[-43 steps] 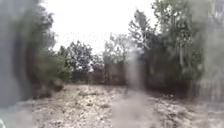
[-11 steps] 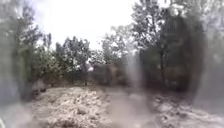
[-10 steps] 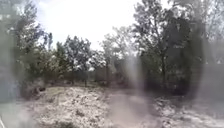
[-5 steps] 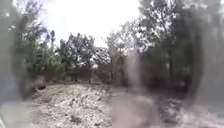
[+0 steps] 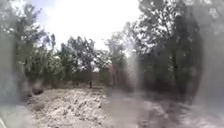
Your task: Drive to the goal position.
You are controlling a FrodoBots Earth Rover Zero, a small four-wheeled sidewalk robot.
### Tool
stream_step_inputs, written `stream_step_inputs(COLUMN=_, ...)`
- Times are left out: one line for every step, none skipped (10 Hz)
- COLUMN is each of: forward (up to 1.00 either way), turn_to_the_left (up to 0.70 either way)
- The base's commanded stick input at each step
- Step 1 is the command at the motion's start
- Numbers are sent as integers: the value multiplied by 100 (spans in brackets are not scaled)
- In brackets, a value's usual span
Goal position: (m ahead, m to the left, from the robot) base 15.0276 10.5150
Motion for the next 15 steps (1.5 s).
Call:
stream_step_inputs(forward=59, turn_to_the_left=1)
stream_step_inputs(forward=59, turn_to_the_left=3)
stream_step_inputs(forward=59, turn_to_the_left=10)
stream_step_inputs(forward=59, turn_to_the_left=15)
stream_step_inputs(forward=59, turn_to_the_left=15)
stream_step_inputs(forward=59, turn_to_the_left=15)
stream_step_inputs(forward=59, turn_to_the_left=15)
stream_step_inputs(forward=59, turn_to_the_left=10)
stream_step_inputs(forward=59, turn_to_the_left=3)
stream_step_inputs(forward=59, turn_to_the_left=1)
stream_step_inputs(forward=59, turn_to_the_left=5)
stream_step_inputs(forward=59, turn_to_the_left=12)
stream_step_inputs(forward=59, turn_to_the_left=15)
stream_step_inputs(forward=59, turn_to_the_left=15)
stream_step_inputs(forward=59, turn_to_the_left=15)
